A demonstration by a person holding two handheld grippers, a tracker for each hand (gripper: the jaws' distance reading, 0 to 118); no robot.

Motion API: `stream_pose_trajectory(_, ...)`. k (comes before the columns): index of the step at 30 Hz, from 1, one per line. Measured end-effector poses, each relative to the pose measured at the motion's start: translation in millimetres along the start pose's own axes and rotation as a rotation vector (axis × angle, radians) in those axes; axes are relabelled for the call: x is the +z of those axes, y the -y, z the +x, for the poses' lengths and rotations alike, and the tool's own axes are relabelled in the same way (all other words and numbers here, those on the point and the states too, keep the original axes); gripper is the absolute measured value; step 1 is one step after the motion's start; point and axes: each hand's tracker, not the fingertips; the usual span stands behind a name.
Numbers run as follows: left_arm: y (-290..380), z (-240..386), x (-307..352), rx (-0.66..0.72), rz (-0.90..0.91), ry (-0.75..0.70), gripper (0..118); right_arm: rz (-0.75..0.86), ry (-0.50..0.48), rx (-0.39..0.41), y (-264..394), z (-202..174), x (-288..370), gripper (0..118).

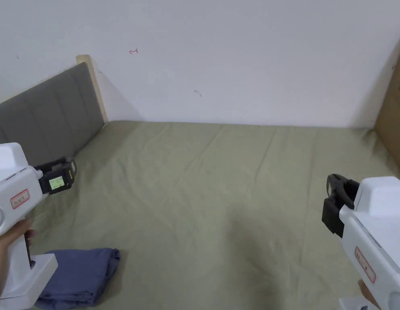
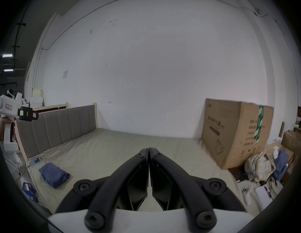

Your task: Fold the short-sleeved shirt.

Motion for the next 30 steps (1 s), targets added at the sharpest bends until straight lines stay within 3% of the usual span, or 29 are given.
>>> stream_pose_trajectory(1, -4, 15, 9, -0.029, 0.028, 0.003, 86, 0.017, 0.011, 0.004, -1, 0, 0, 0)
stream_pose_trajectory(2, -7, 32, 20, -0.067, 0.056, 0.002, 86, 0.033, 0.016, 0.012, -7, 13, -40, 0)
stream_pose_trajectory(5, -10, 78, 42, -0.109, 0.132, 0.011, 86, 0.060, 0.047, 0.040, -4, 15, -48, 0)
stream_pose_trajectory(6, -10, 92, 48, -0.109, 0.145, 0.021, 86, 0.067, 0.051, 0.042, -35, 36, -18, 0)
stream_pose_trajectory(12, 7, 153, 64, -0.051, 0.278, 0.072, 74, 0.109, 0.117, 0.055, -49, 58, 4, 0)
stream_pose_trajectory(16, 19, 183, 70, -0.024, 0.317, 0.143, 12, 0.121, 0.149, 0.060, -50, 65, 14, 0)
stream_pose_trajectory(18, 25, 192, 70, -0.029, 0.318, 0.185, 3, 0.126, 0.169, 0.057, -46, 76, 17, 0)
stream_pose_trajectory(30, 43, 228, 70, -0.063, 0.279, 0.261, 0, 0.115, 0.210, 0.050, -35, 91, 28, 0)
